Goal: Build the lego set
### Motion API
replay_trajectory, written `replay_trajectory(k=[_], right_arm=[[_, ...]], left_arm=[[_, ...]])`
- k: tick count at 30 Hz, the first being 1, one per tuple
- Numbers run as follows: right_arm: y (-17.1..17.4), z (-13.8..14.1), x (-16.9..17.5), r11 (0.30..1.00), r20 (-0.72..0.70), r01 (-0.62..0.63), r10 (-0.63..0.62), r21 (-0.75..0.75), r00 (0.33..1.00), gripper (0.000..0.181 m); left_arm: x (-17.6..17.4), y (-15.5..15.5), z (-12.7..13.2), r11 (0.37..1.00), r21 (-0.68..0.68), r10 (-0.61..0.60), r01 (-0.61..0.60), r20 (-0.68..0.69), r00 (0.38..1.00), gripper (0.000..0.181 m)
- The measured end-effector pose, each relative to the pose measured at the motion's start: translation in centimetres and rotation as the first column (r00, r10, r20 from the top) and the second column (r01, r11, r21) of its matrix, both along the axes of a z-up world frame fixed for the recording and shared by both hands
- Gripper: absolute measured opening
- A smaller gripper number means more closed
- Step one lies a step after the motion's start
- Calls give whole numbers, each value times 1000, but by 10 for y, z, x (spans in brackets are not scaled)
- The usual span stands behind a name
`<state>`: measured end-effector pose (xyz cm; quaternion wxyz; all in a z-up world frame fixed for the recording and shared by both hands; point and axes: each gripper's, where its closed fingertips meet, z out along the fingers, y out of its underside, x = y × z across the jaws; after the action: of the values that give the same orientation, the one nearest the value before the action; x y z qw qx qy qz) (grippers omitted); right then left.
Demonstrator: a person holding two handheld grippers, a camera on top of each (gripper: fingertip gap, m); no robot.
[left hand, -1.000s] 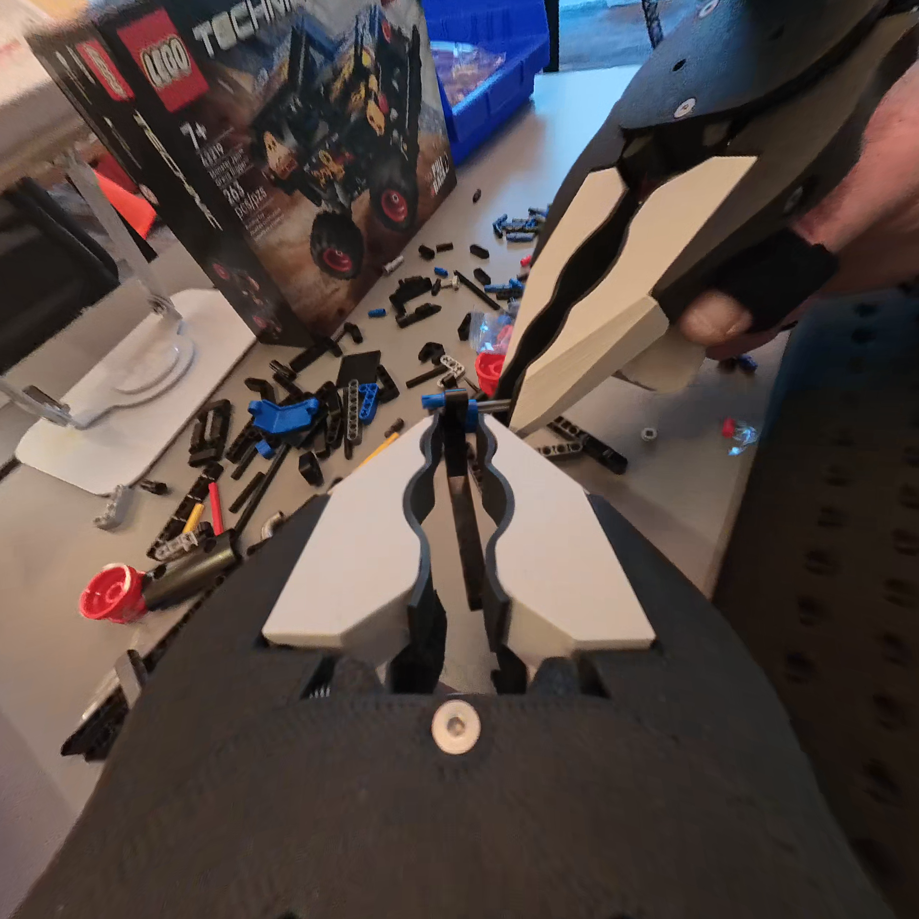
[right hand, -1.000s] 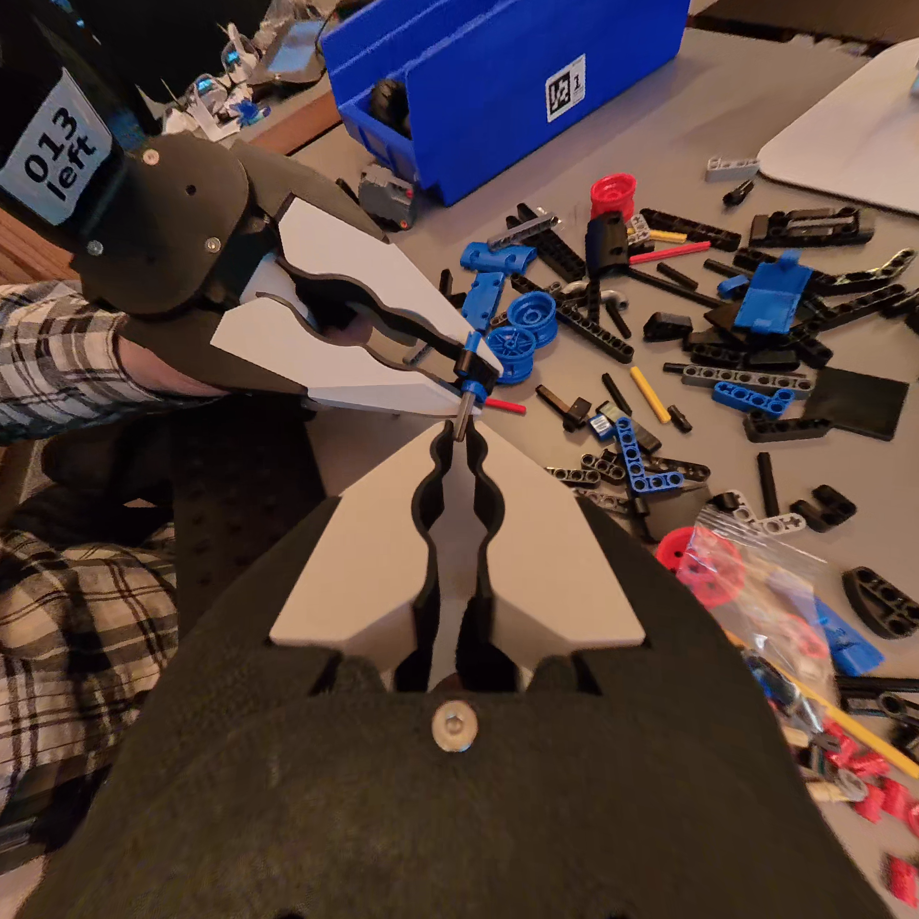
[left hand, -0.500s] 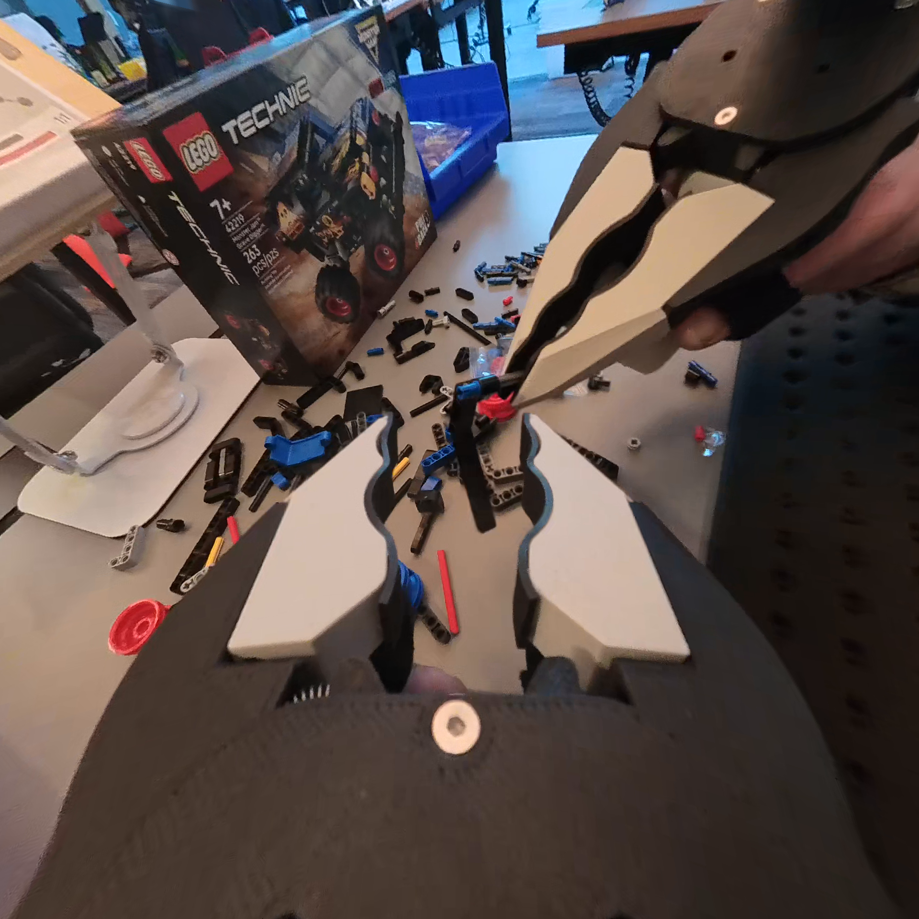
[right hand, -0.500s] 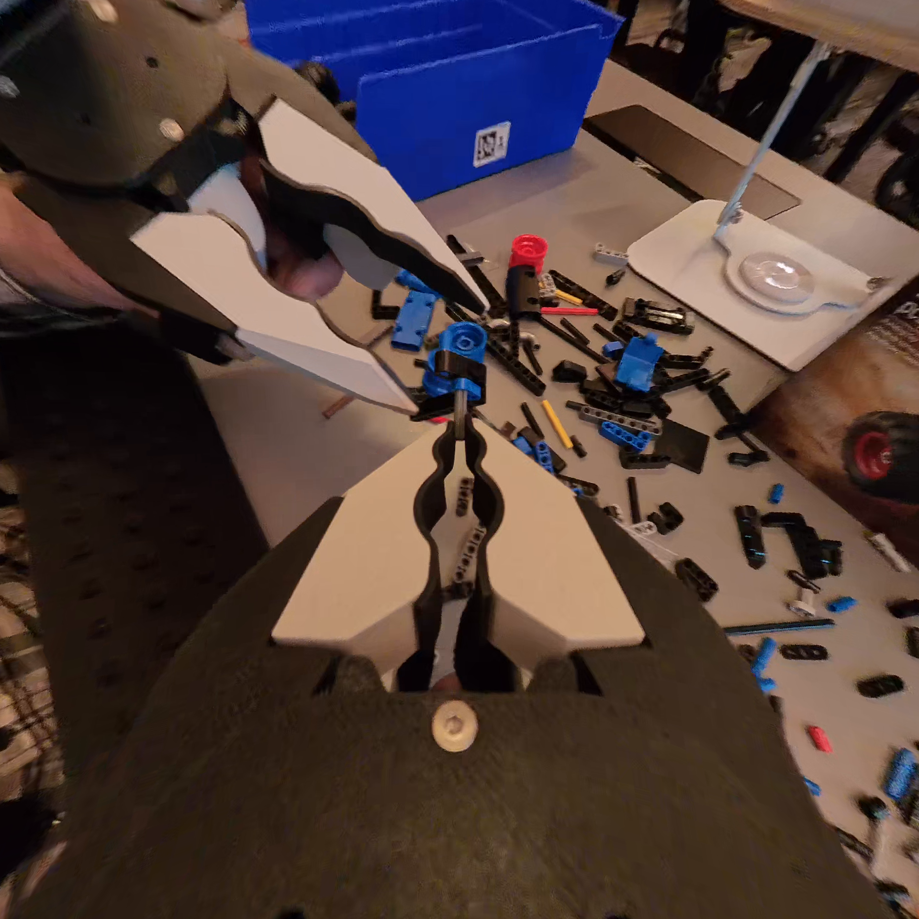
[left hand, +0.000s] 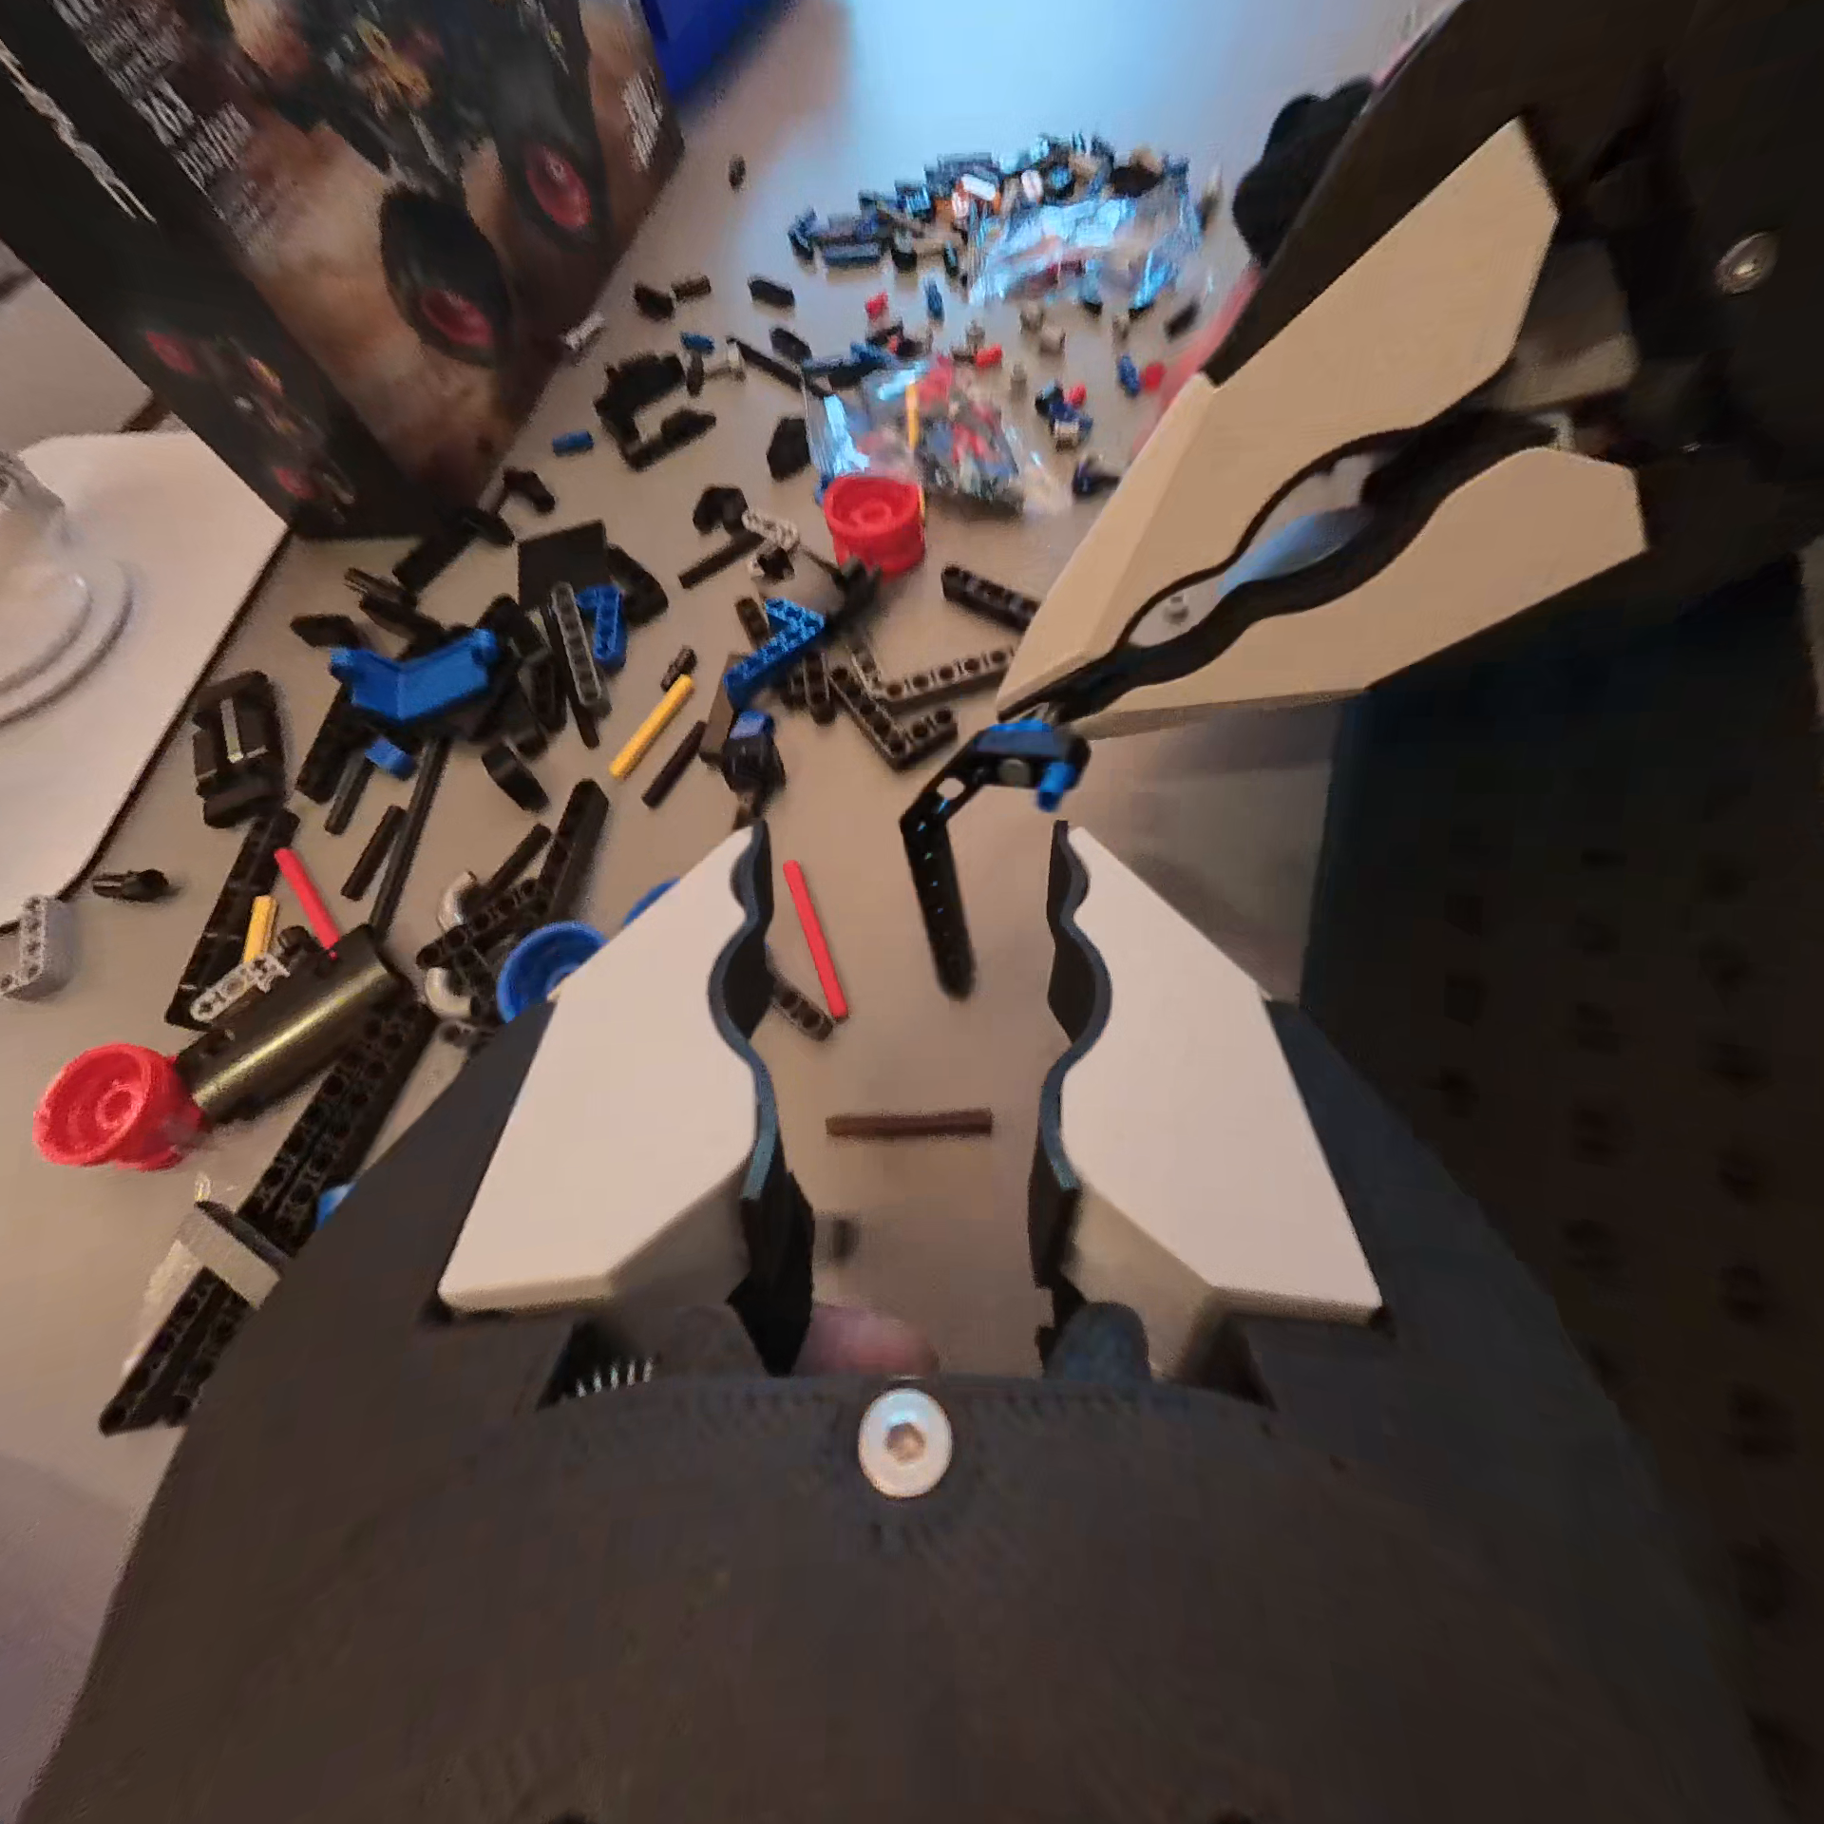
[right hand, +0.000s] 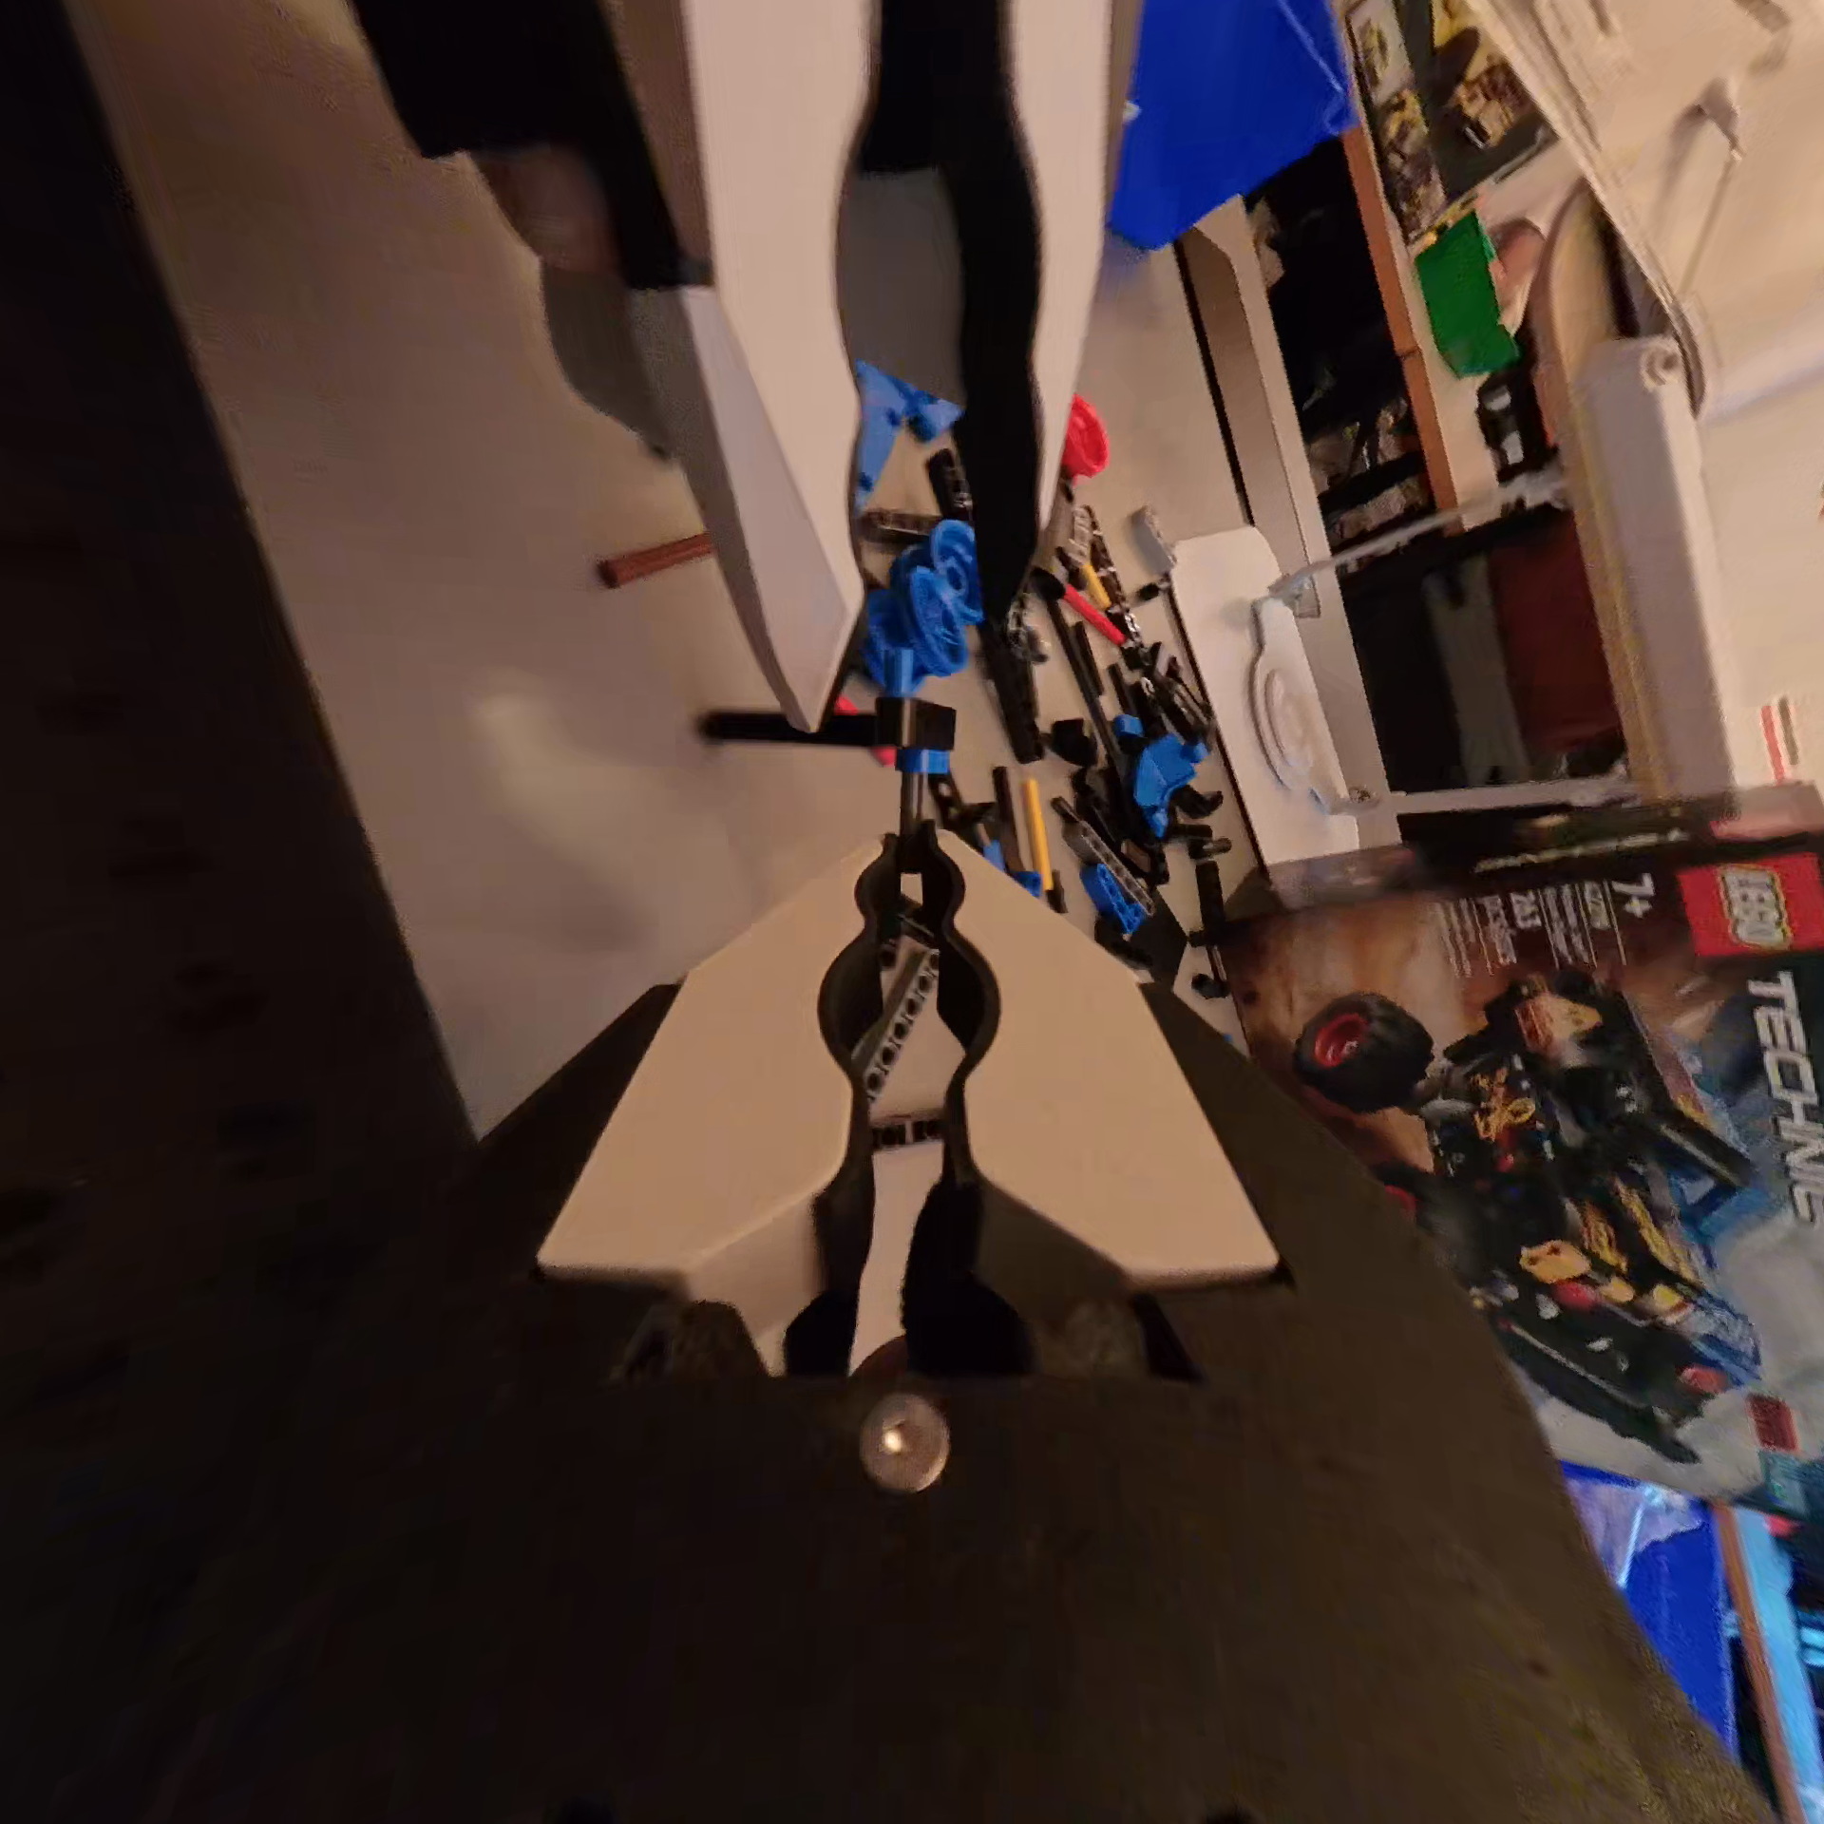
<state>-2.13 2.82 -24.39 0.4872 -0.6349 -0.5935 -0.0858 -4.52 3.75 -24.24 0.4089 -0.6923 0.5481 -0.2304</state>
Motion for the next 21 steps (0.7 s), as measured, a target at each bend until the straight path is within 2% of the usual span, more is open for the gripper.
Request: replay_trajectory(k=[3, 6, 9, 12, 16, 21], right_arm=[[-11, -8, -9, 999, 37, -42, 41, 13, 998, 2], [-18, -8, -13, 998, 16, -57, 57, -17, 998, 2], [-17, 11, -11, 999, -8, -45, 45, 26, 999, 1], [-15, 16, -6, 999, 45, -24, 22, 39, 999, 1], [-13, -10, 0, 1000, 151, -18, 18, -3, 988, 1], [-13, -35, 3, 997, 164, 9, 5, -80, 986, 2]], left_arm=[[-1, -7, -15, 1000, 3, -19, 20, -53, 998, 55], [2, -7, -25, 996, 80, -21, 29, -108, 994, 55], [7, 6, -23, 979, 203, 25, 3, -138, 990, 52], [16, 22, -20, 956, 294, 57, 2, -194, 979, 52], [9, 38, -31, 908, 408, 68, 99, -376, 924, 61], [-16, 41, -28, 925, 375, 89, 64, -377, 922, 65]])
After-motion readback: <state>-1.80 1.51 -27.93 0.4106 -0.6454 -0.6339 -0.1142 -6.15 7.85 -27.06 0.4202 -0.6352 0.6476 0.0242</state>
